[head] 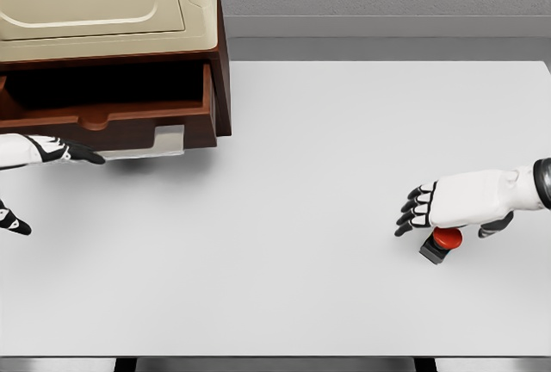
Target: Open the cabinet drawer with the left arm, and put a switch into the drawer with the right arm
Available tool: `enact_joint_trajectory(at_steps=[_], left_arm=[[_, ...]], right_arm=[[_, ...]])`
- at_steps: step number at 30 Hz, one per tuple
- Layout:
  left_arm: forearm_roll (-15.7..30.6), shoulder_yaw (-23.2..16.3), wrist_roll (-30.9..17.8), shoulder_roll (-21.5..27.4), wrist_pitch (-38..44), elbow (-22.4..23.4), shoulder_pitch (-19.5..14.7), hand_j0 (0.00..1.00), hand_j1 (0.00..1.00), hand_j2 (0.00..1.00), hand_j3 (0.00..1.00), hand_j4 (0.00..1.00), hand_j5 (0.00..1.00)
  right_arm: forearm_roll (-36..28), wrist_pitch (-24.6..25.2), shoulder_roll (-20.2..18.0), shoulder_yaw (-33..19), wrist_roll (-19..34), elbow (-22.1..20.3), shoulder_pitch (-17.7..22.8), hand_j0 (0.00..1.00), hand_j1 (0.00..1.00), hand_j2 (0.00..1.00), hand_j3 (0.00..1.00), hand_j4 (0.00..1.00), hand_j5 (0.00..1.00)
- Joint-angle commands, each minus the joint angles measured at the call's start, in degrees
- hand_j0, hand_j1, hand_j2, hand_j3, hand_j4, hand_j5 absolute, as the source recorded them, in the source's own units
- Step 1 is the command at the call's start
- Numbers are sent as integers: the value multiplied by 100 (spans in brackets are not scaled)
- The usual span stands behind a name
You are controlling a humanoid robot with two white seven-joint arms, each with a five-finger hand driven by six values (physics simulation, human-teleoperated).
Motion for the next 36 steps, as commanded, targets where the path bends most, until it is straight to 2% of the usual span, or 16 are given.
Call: enact_joint_trajectory(at_steps=[1,10,13,16,19,21,24,27,28,30,36], left_arm=[[142,12,0,28,15,9,1,100,100,100,100,100,100],[450,38,0,124,-2,26,-61,100,100,100,100,100,100],[459,73,0,203,-555,26,-61,100,100,100,100,100,100],[424,117,0,256,-602,140,-70,100,100,100,100,100,100],[573,205,0,212,-602,1151,-70,100,100,100,100,100,100],[722,214,0,212,-602,1494,-70,100,100,100,100,100,100],[731,214,0,203,-602,1494,-70,100,100,100,100,100,100],[678,214,0,98,-602,1477,-70,100,100,100,100,100,100],[661,214,0,107,-602,1485,-61,100,100,100,100,100,100],[634,214,0,98,-602,1485,-61,100,100,100,100,100,100],[634,196,0,98,-602,1477,-61,100,100,100,100,100,100]], right_arm=[[-23,11,34,56,-1,-1,0,100,100,100,100,100,100],[-23,11,34,196,-1,-1,9,100,100,100,100,100,100],[-23,11,34,205,-1,-1,9,100,100,100,100,100,100],[-14,11,43,205,-1,-9,9,100,100,100,100,100,100],[-23,11,43,205,-1,-9,9,100,100,100,100,100,100],[-23,11,43,205,-1,-9,9,99,99,99,99,99,99],[-23,11,60,205,-1,-9,9,94,94,94,94,94,94],[-23,11,69,249,-1,-10,0,93,93,93,93,93,93],[-23,11,104,328,-1,-10,-9,88,88,88,88,88,88],[-23,11,104,355,-1,-10,-88,88,88,88,88,88,88],[-23,11,69,355,-1,-9,-88,76,76,76,76,76,76]])
